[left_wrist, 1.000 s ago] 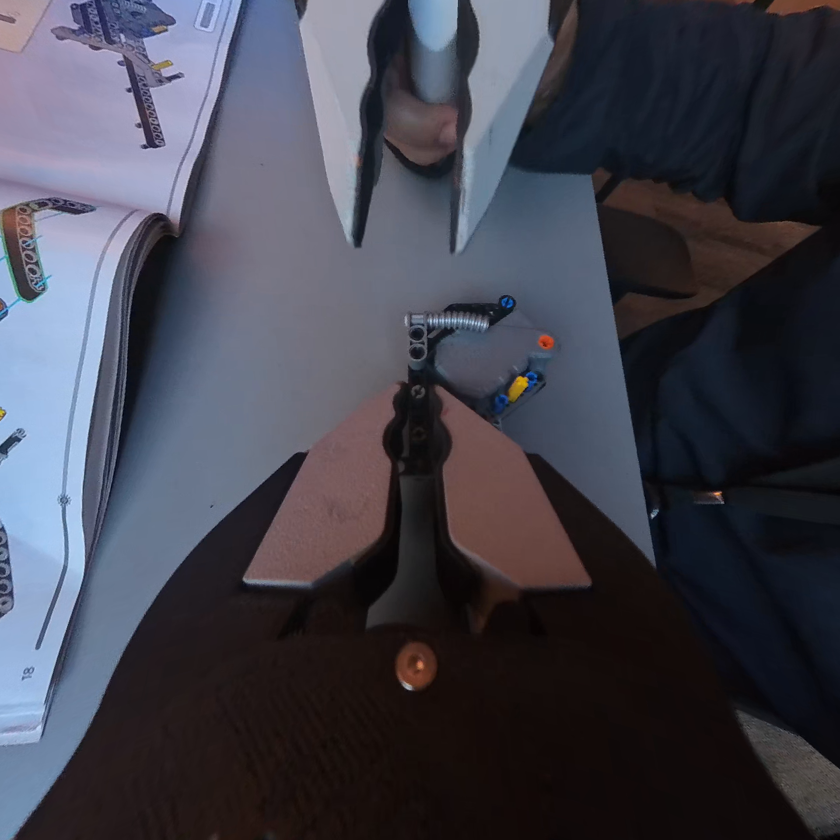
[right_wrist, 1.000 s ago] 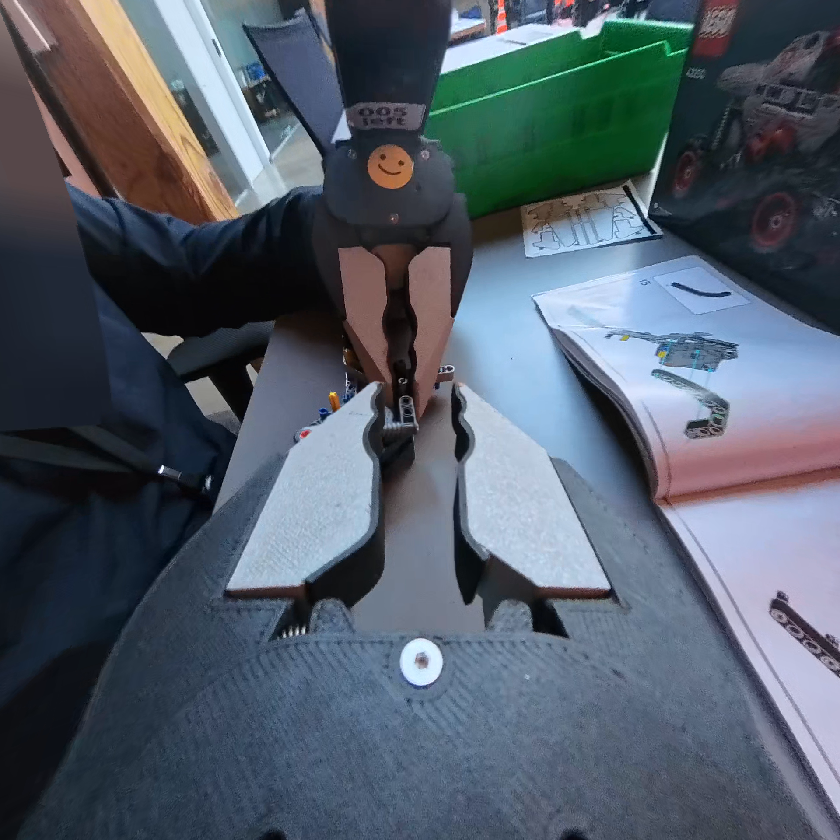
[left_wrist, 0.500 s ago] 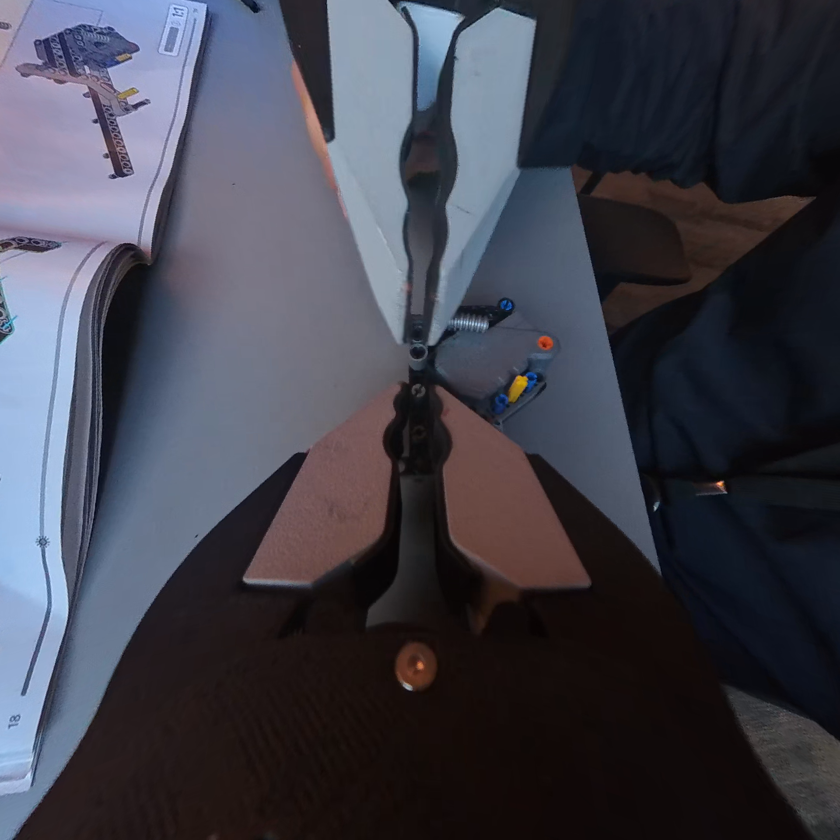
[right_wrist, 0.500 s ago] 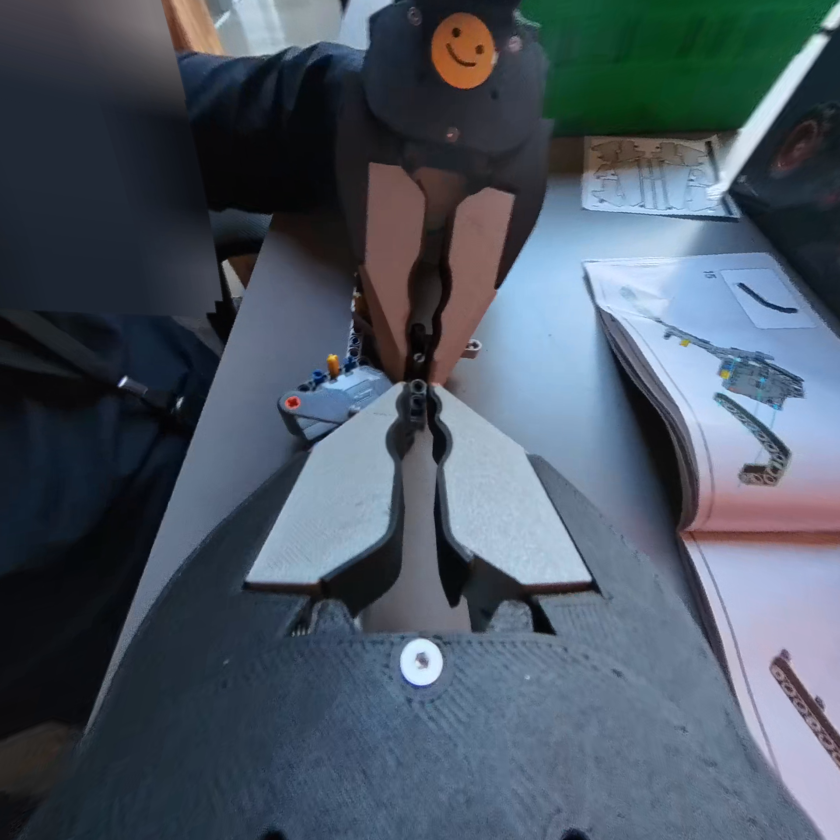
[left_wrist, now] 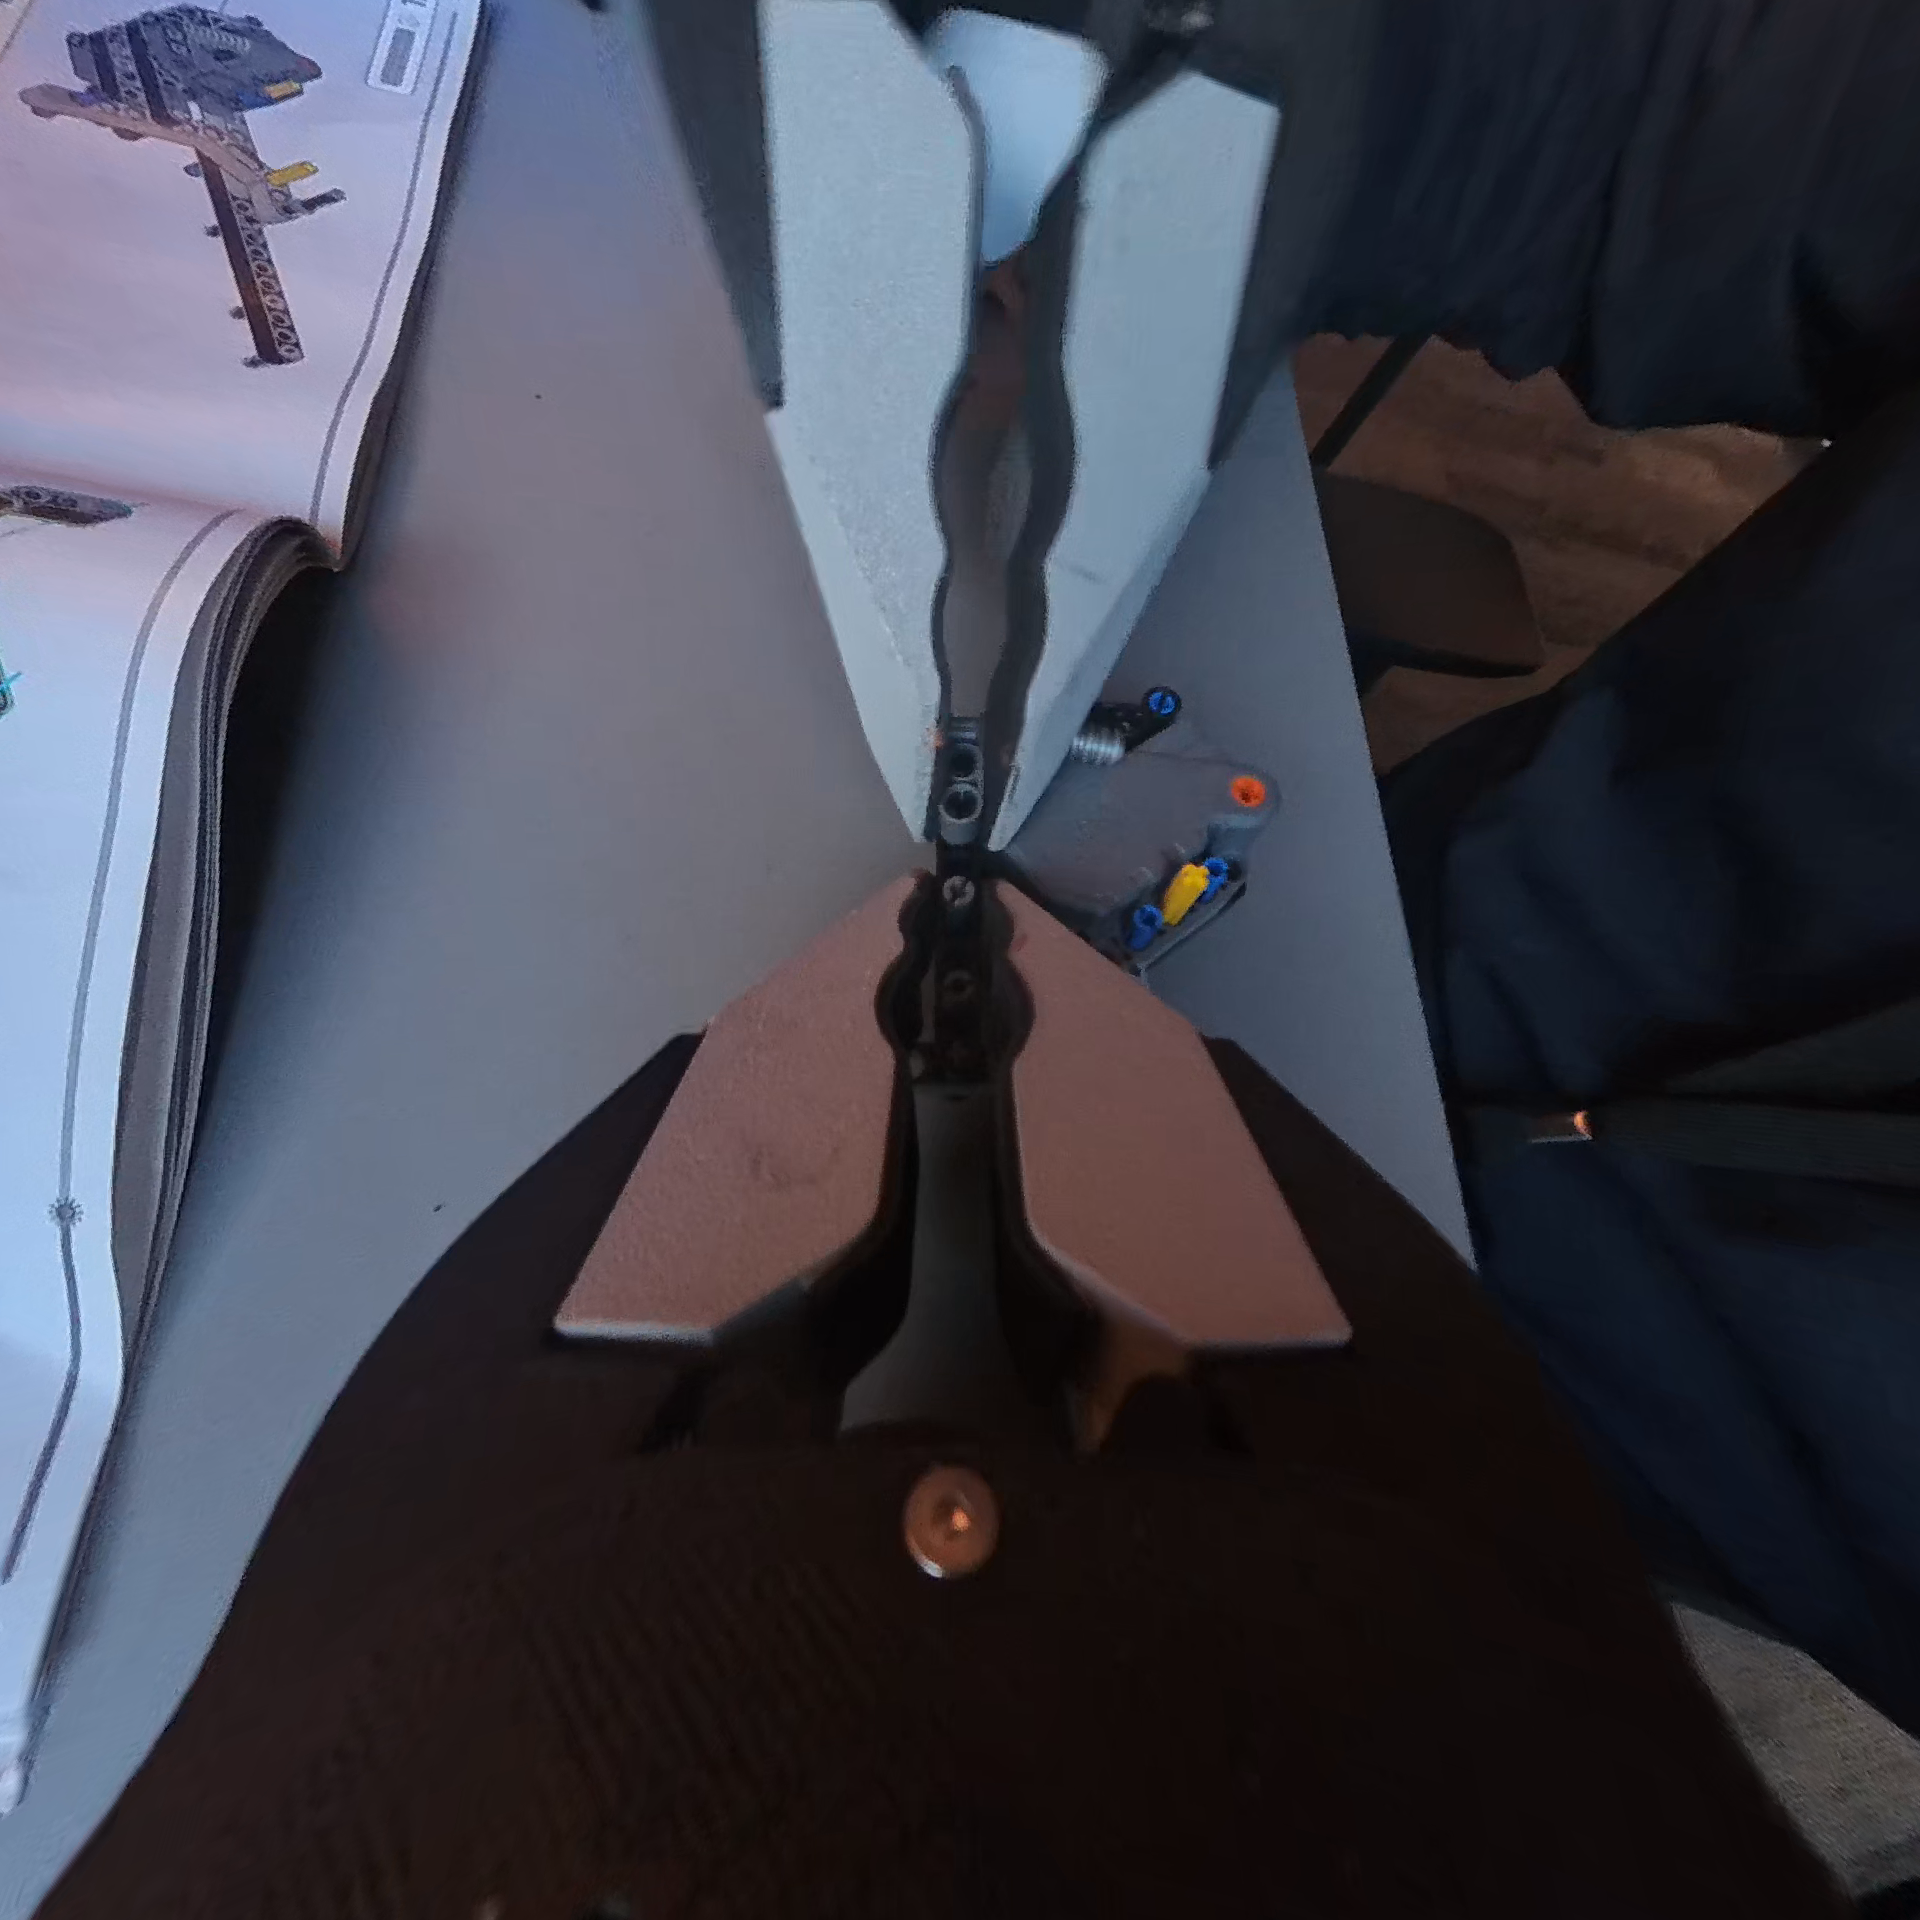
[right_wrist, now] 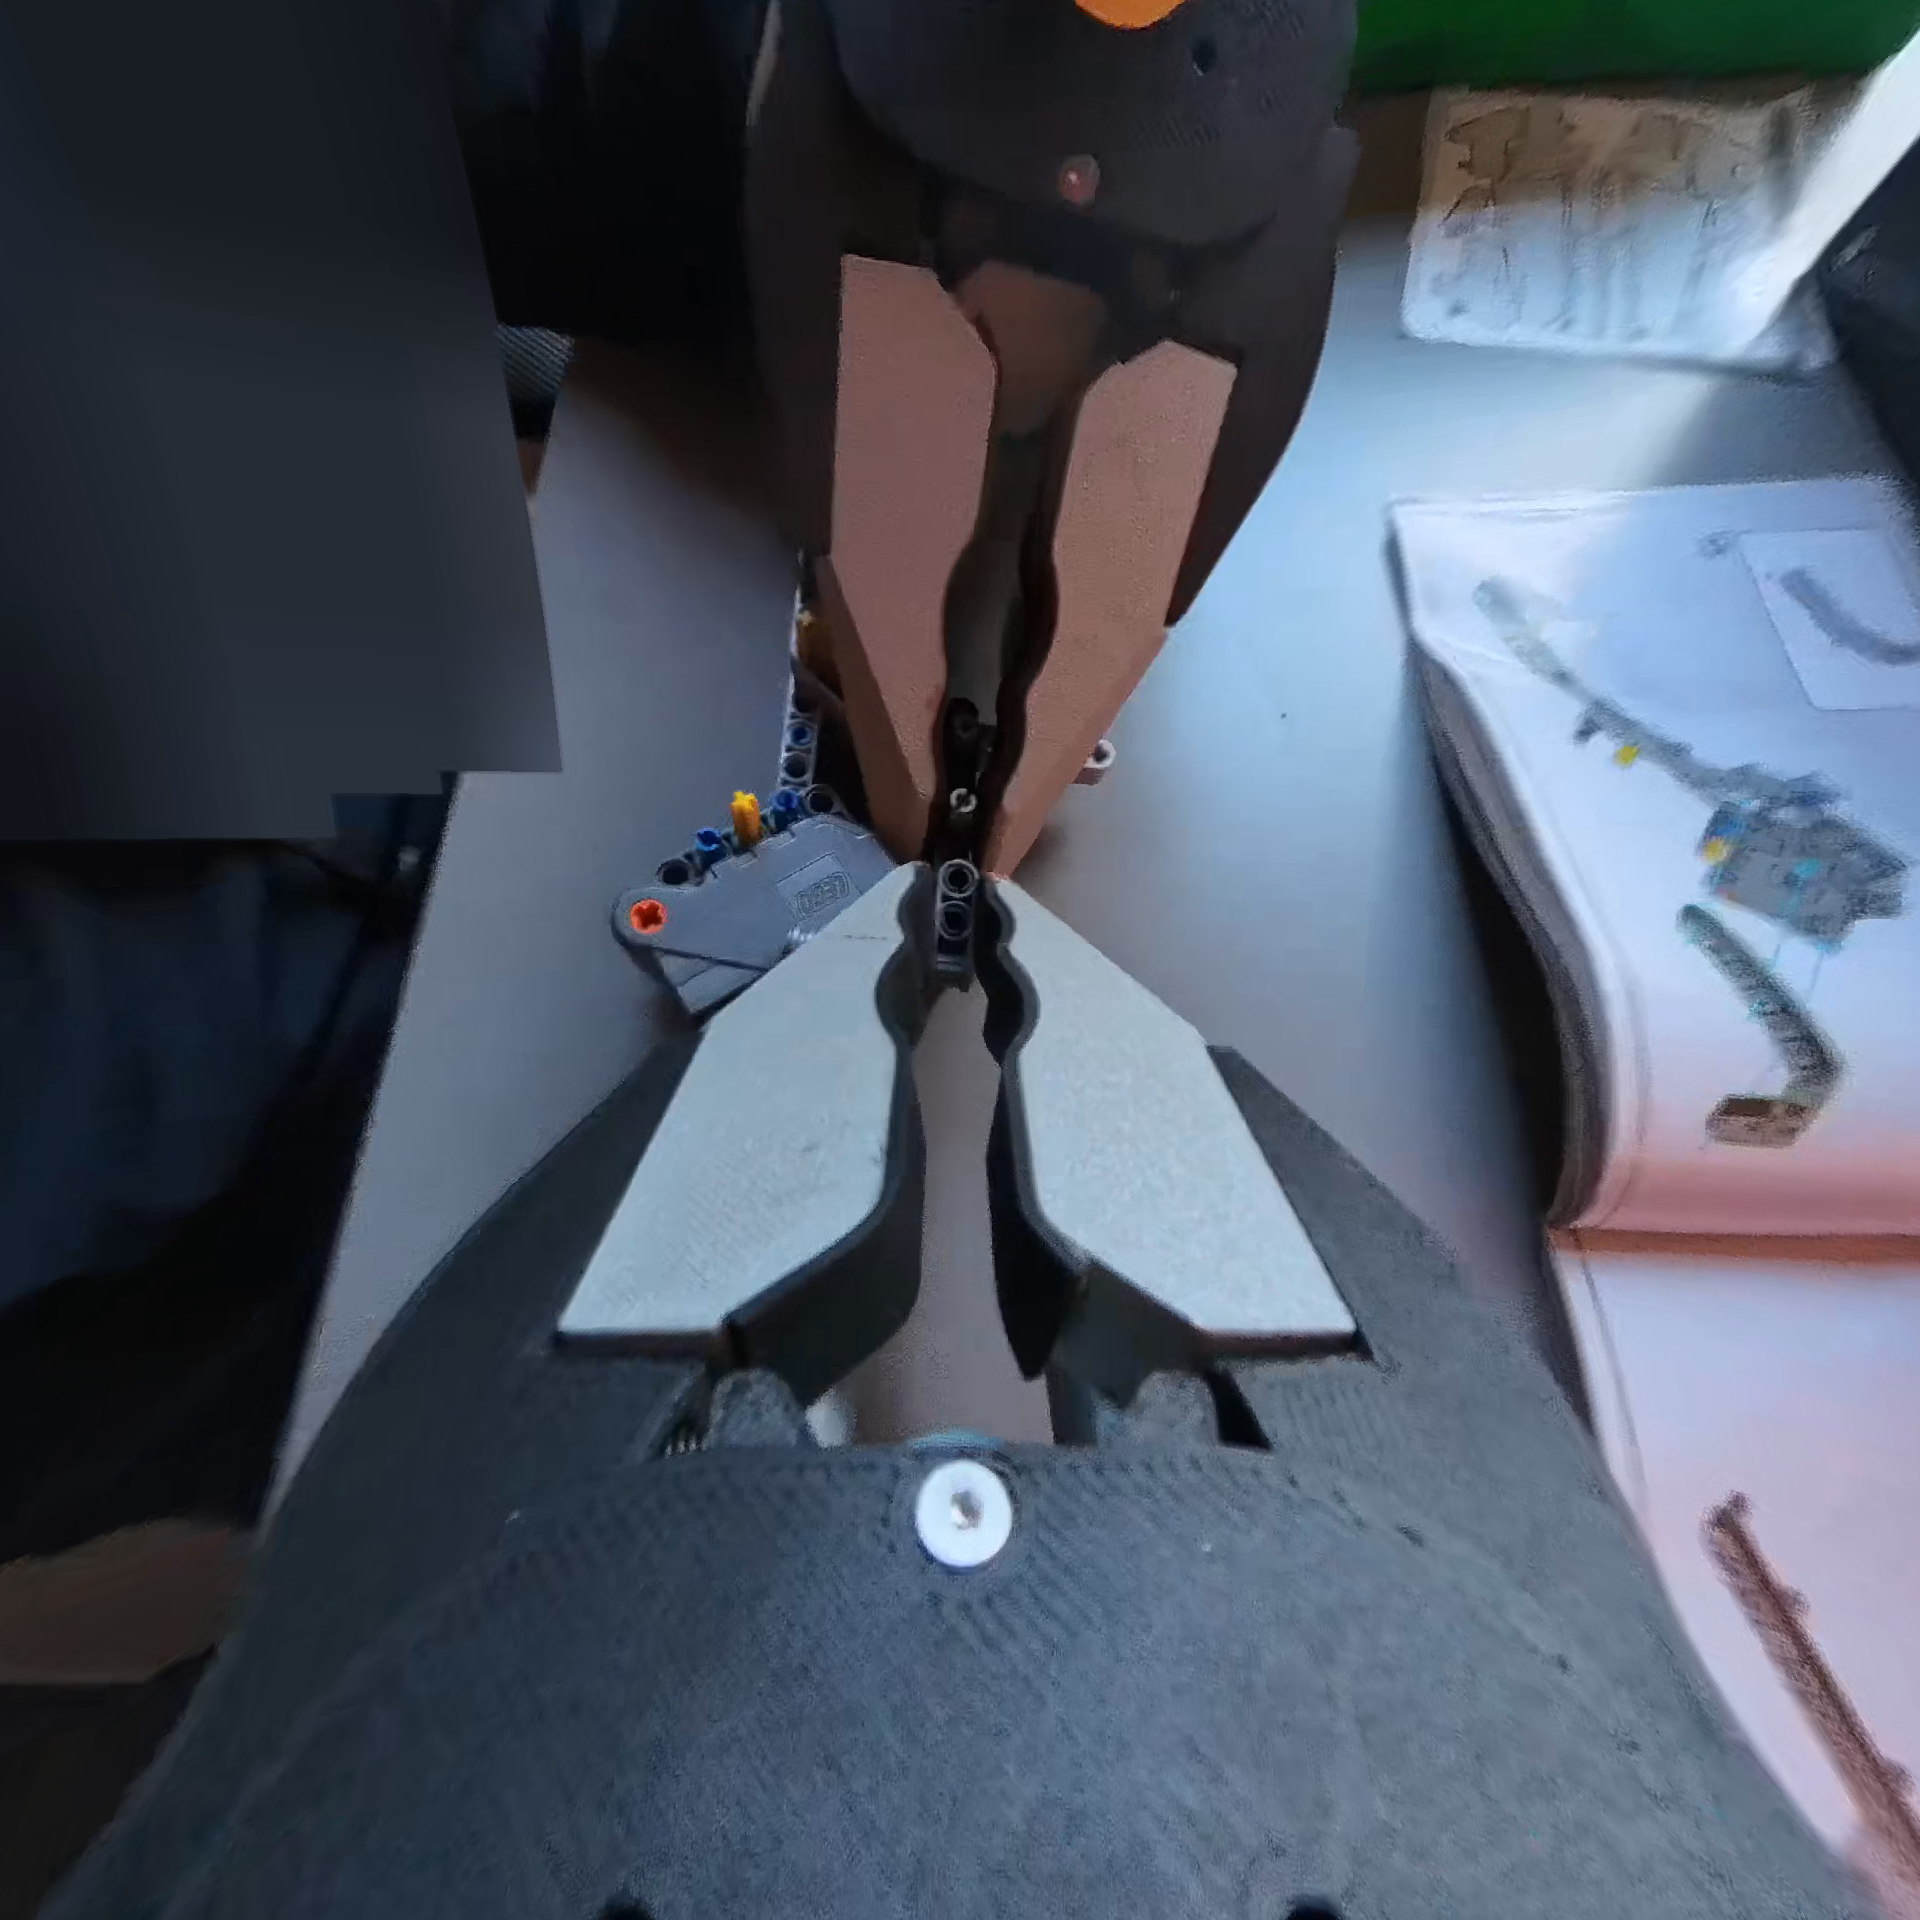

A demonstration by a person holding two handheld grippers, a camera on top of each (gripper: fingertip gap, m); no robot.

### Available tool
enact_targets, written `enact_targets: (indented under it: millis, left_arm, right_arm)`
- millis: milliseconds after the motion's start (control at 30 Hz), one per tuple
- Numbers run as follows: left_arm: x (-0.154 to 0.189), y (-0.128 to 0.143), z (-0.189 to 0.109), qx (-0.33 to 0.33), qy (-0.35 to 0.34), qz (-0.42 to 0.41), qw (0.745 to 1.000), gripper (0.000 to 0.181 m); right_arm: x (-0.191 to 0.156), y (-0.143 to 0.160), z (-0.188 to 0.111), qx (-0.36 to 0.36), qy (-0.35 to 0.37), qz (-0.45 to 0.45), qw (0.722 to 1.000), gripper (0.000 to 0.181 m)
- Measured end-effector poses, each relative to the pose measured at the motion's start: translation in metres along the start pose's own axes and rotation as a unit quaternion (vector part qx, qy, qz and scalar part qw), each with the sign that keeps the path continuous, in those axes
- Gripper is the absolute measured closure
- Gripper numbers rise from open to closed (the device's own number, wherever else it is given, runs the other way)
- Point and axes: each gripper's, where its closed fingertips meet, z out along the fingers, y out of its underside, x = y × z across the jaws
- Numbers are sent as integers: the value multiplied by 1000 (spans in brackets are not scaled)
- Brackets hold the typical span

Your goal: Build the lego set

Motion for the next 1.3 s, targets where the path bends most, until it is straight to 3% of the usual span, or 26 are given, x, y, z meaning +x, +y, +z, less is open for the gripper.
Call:
enact_targets:
  millis: [33,267,667,700,767,800,867,1067,1133,1300]
  left_arm:
    - [-1,1,-1,2,-1,-17,1000,175]
    - [-18,-8,-8,43,-31,-69,996,175]
    - [-19,-37,-24,156,18,-126,979,174]
    - [-18,-37,-24,157,26,-132,978,174]
    - [-17,-17,-11,83,18,-140,986,175]
    - [-15,-20,-10,90,14,-129,987,175]
    - [-20,-28,-14,117,11,-138,983,175]
    - [-19,-24,-11,101,20,-139,985,176]
    - [-19,-23,-10,97,20,-139,985,176]
    - [-16,-21,-8,85,25,-130,987,175]
  right_arm:
    - [2,-1,1,9,29,-21,999,176]
    - [24,-12,-6,76,74,37,994,176]
    - [38,-42,-31,238,-16,185,953,177]
    - [41,-42,-34,251,-19,200,947,180]
    - [73,-52,-82,374,6,250,893,181]
    - [85,-45,-99,401,37,257,878,181]
    - [83,-34,-95,369,58,240,896,181]
    - [50,-34,-50,227,-7,155,961,181]
    - [44,-31,-38,183,-14,141,973,161]
    - [26,-18,-21,84,-59,95,990,166]
